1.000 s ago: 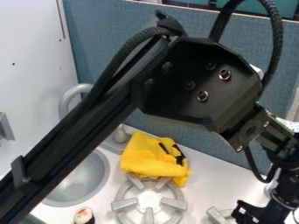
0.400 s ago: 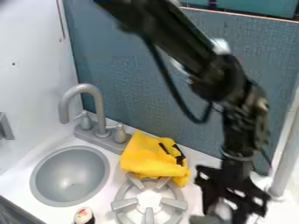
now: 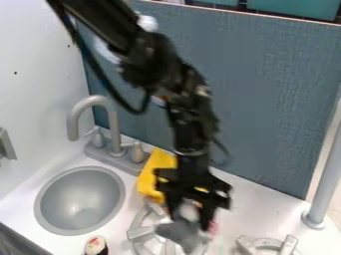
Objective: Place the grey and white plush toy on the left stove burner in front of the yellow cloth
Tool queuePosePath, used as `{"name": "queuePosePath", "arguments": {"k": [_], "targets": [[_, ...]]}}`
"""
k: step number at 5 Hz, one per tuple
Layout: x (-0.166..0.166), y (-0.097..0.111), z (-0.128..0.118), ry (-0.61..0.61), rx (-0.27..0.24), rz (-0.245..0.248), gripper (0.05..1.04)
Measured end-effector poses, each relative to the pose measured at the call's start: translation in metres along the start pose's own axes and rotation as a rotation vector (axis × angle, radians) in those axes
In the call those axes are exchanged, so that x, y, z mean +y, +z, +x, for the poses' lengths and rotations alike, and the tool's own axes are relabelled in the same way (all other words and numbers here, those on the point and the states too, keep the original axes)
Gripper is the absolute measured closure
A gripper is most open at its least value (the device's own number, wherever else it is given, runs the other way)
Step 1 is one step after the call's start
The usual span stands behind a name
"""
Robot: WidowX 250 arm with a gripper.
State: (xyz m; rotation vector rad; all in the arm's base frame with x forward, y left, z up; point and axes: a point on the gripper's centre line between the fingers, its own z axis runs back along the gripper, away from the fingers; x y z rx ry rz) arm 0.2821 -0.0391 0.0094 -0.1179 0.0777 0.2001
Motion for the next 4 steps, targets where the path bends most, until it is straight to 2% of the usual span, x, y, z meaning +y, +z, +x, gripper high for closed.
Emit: {"name": "queuePosePath", "arguments": {"k": [1,2,4], "targets": [[0.025,-0.007,0.014,0.107,-0.034,0.033,0.425],[0.035,-0.018,0.032,0.203,-0.058,0.048,0.425],[0.051,-0.043,0.048,0.398,0.028,0.191,0.425]]}}
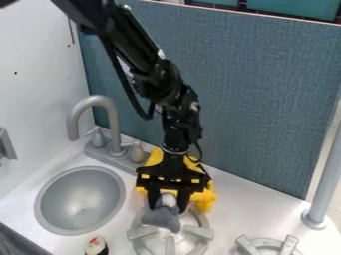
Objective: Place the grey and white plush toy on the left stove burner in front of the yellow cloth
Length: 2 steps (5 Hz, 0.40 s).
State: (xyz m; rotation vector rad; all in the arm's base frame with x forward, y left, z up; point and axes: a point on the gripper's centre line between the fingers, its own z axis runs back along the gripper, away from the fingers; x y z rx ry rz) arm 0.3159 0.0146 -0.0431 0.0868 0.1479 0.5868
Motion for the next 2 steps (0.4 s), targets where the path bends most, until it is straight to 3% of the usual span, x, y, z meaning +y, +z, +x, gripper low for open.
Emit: {"name": "queuePosePath", "arguments": {"k": [1,2], "targets": [[0.0060,-0.0148,0.0015,0.010,0.016,0.064,0.425],[0.0056,-0.0195,0.0029,0.006,-0.003,0.051,0.426]]}}
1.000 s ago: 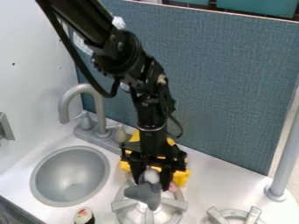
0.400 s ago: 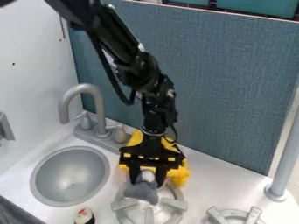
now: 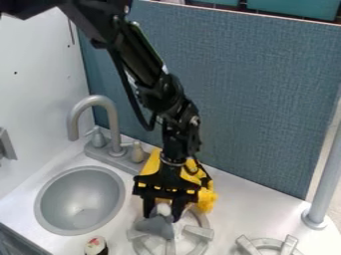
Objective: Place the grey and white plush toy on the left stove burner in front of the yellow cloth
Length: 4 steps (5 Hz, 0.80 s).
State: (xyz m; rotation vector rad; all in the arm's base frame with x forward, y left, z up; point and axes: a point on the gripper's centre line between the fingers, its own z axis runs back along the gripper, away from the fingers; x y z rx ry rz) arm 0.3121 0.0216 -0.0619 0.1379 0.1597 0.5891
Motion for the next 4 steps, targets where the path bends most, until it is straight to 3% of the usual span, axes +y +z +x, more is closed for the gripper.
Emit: {"name": "queuePosePath", "arguments": {"k": [1,3,4], "targets": [[0.0061,-0.0070,-0.0048,0.015,-0.001,0.016,0.425],[0.0132,-0.0127,-0.0085,0.057,0.038,-0.017,0.379],[0.0120,-0.0115,-0.0082,0.067,0.055,-0.036,0.110]]}}
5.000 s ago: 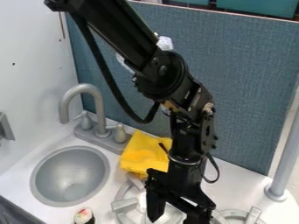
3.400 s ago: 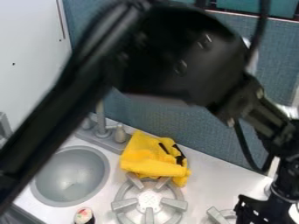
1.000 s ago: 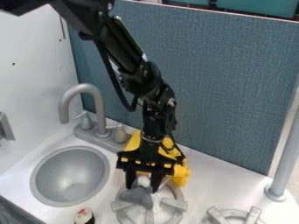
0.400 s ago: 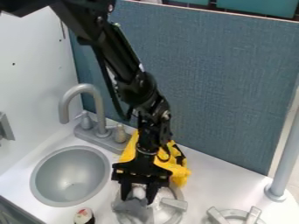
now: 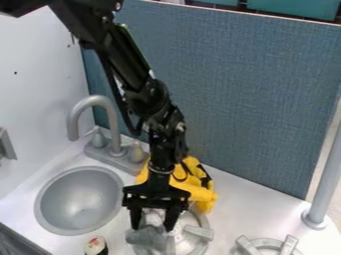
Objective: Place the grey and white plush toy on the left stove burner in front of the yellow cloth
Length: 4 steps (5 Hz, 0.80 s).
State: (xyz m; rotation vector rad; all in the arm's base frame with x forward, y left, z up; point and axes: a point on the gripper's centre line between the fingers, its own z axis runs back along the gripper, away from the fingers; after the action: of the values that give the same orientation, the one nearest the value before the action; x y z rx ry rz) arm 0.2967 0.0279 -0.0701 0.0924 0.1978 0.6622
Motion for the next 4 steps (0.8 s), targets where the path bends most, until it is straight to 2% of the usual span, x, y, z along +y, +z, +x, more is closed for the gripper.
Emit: {"name": "queuePosePath", "arguments": {"k": [1,2,3,4], "targets": [[0.002,-0.003,-0.002,0.033,0.026,-0.039,0.078],[0.004,0.020,-0.005,0.040,0.000,-0.089,0.082],[0.007,0.053,-0.021,-0.014,-0.065,-0.124,0.082],[0.000,0.081,-0.058,-0.157,-0.139,-0.154,0.083]]}}
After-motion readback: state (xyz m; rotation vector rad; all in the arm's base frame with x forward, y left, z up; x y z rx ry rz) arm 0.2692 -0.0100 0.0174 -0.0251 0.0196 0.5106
